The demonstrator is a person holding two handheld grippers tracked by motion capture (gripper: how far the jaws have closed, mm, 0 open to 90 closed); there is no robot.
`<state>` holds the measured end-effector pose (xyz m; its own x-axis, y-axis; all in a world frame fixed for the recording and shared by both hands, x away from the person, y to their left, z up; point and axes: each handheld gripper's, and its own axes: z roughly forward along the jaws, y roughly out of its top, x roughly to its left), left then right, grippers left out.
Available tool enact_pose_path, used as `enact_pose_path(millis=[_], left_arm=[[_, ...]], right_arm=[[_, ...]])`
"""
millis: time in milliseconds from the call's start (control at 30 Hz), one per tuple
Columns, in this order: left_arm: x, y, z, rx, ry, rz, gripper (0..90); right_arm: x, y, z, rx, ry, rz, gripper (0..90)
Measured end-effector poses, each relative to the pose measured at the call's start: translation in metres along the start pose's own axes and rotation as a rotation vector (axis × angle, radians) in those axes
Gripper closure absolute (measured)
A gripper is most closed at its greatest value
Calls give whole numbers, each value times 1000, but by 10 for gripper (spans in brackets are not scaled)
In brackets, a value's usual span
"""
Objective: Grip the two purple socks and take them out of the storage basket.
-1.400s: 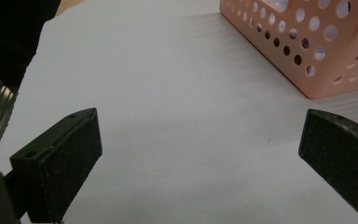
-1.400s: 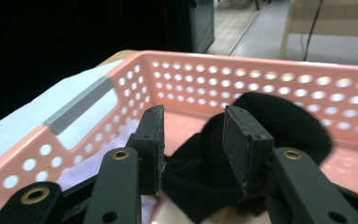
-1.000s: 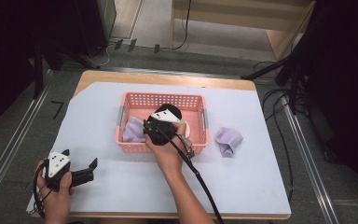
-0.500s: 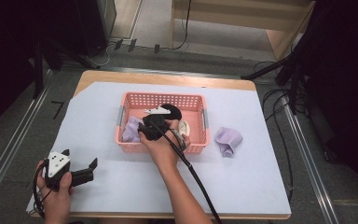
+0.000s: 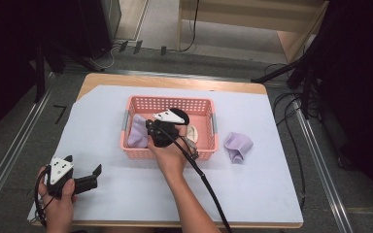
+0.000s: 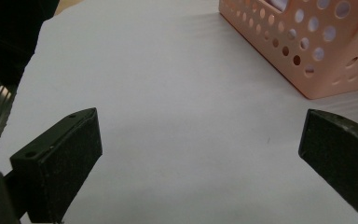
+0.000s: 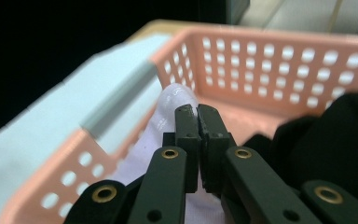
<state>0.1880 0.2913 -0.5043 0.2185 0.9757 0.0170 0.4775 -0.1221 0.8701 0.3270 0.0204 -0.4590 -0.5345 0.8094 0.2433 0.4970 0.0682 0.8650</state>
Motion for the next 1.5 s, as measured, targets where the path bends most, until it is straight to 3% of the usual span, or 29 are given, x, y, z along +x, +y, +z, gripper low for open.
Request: enact_pose_path(millis=[233, 600, 1000, 1167, 1500], left_arm=[[0, 0, 0, -1, -1, 1, 2], [0, 0, 0, -3, 0, 2, 1], [-1, 0, 2, 9, 7, 9, 2], [-1, 0, 2, 0, 8, 12, 1], [-1, 0, 0, -8, 7, 10, 2]], right_arm=[[2, 3, -15, -148, 10, -26, 887], [-3, 15, -39, -324, -33, -56, 887], [-22, 25, -59, -400, -123, -64, 887], [-43, 34, -78, -441, -176, -41, 887], [-71, 26, -99, -457, -248, -34, 887]])
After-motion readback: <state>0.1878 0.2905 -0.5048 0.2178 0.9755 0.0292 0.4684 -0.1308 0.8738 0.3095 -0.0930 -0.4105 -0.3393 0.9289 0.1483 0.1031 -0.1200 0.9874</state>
